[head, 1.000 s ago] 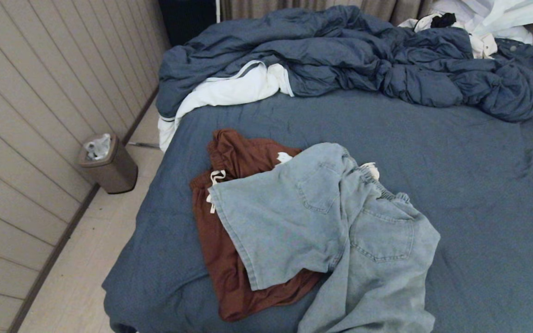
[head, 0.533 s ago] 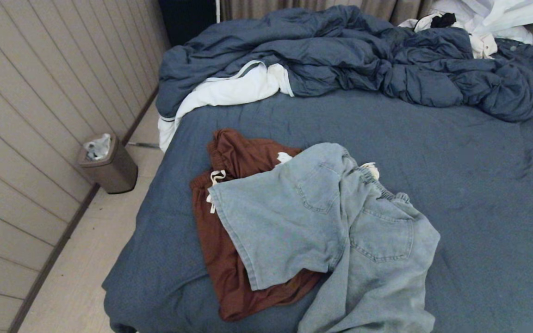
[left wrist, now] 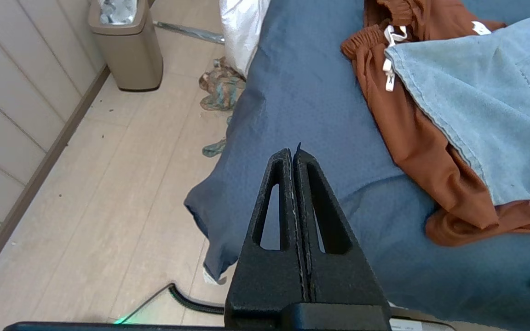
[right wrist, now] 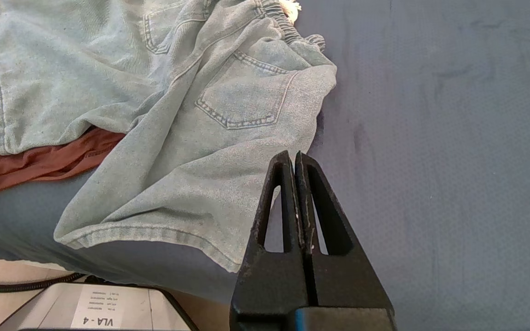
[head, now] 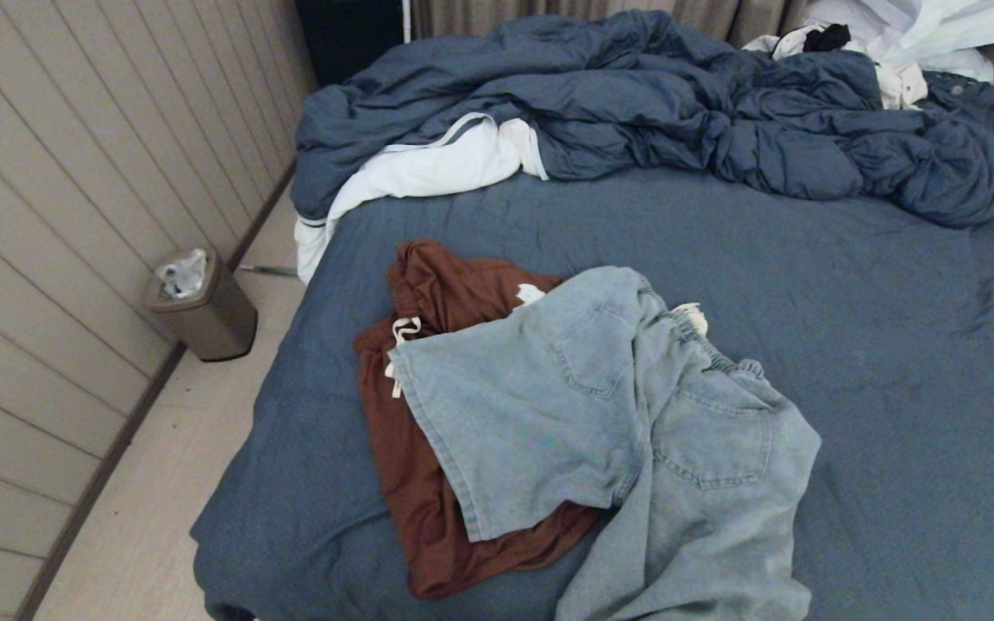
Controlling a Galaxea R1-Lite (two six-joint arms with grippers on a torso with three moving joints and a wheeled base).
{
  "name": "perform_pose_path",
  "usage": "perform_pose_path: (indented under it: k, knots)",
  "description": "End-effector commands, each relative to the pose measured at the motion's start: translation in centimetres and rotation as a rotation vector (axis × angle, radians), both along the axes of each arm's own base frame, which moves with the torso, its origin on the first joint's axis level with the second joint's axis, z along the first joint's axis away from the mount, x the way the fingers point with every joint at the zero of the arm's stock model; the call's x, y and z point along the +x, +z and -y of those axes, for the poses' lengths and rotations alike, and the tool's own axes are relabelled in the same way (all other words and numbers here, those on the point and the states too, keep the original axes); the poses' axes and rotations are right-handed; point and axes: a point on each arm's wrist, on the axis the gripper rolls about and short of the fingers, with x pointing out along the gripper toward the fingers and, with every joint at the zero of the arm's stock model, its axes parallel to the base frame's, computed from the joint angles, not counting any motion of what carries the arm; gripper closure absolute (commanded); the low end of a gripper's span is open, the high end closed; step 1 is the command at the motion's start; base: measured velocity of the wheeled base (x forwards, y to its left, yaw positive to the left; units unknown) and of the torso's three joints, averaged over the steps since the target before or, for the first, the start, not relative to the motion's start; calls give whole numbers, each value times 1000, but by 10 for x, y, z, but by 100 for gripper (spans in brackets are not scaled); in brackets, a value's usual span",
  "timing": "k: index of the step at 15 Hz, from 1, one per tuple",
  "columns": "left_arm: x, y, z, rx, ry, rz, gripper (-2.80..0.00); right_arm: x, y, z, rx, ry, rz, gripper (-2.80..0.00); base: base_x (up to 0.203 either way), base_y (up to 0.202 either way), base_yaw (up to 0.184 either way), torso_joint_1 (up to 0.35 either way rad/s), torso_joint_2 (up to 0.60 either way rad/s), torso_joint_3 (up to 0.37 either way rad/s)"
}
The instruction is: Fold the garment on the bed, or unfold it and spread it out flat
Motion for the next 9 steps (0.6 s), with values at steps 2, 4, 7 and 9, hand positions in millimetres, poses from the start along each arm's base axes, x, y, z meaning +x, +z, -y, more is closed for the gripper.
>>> perform_pose_path:
  k: [2,4,7,9]
  knots:
    - [0,0,0,-1,1,-1,0,0,0,0,1,-1,1,0,0,0,0,0,0,0]
    - [0,0,0,-1,1,-1,0,0,0,0,3,-2,1,0,0,0,0,0,0,0]
    - [0,0,0,-3,2,-1,0,0,0,0,4,-3,1,0,0,0,0,0,0,0]
    - [0,0,0,-3,3,-1,0,0,0,0,6,-6,1,0,0,0,0,0,0,0]
